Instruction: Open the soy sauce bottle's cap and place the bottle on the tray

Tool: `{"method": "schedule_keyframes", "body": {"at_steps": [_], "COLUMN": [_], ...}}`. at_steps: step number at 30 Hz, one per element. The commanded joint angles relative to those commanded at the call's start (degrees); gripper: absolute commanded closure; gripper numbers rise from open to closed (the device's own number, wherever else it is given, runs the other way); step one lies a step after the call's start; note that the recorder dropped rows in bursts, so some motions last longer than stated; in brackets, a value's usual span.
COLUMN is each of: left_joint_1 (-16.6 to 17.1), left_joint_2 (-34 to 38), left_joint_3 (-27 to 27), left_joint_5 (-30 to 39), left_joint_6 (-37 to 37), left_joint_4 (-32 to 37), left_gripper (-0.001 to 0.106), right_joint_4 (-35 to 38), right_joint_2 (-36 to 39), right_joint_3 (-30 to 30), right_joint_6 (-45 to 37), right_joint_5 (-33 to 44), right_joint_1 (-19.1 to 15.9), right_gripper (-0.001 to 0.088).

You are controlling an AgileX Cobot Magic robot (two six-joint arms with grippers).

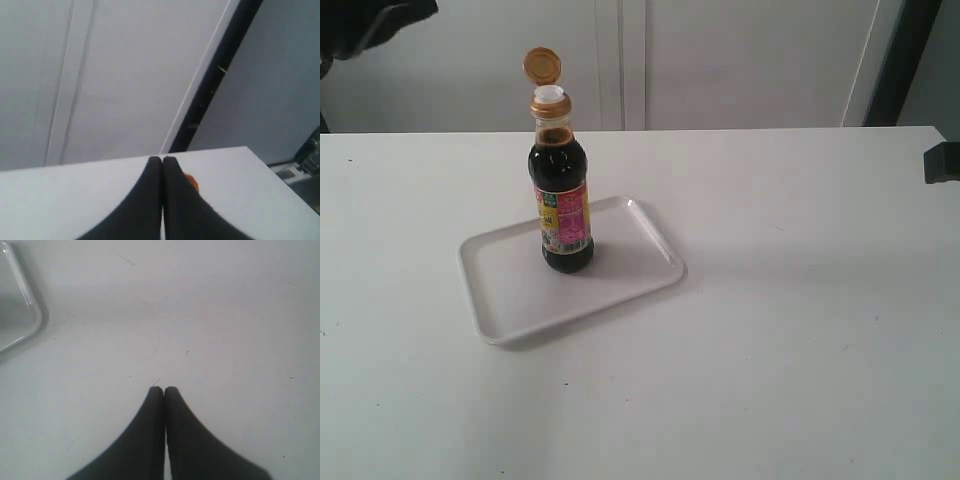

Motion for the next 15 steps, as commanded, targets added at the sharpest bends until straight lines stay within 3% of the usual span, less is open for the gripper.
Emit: {"method": "schedule_keyframes", "body": {"at_steps": [5, 10, 15], "left_joint_1": [-0.7, -2.9, -2.9], "left_joint_2": [-3.0, -7.3, -12.1], "left_joint_3": [0.0, 0.0, 0.0], "left_joint_5": [15.0, 41.0, 59.3], "left_joint_6": [12.3, 41.2, 52.7], "left_joint_4": [-18.1, -46.7, -51.9], "left_gripper": [0.105, 0.105, 0.105], "right_joint_4": [0.0, 0.0, 0.0], "right_joint_2": [0.0, 0.0, 0.0], "right_joint_3": [0.0, 0.0, 0.0], "right_joint_6": [0.0, 0.0, 0.0], "right_joint_5": [0.0, 0.0, 0.0], "right_joint_1": [0.0, 0.0, 0.0], "right_gripper": [0.0868, 0.0868, 0.0868]}}
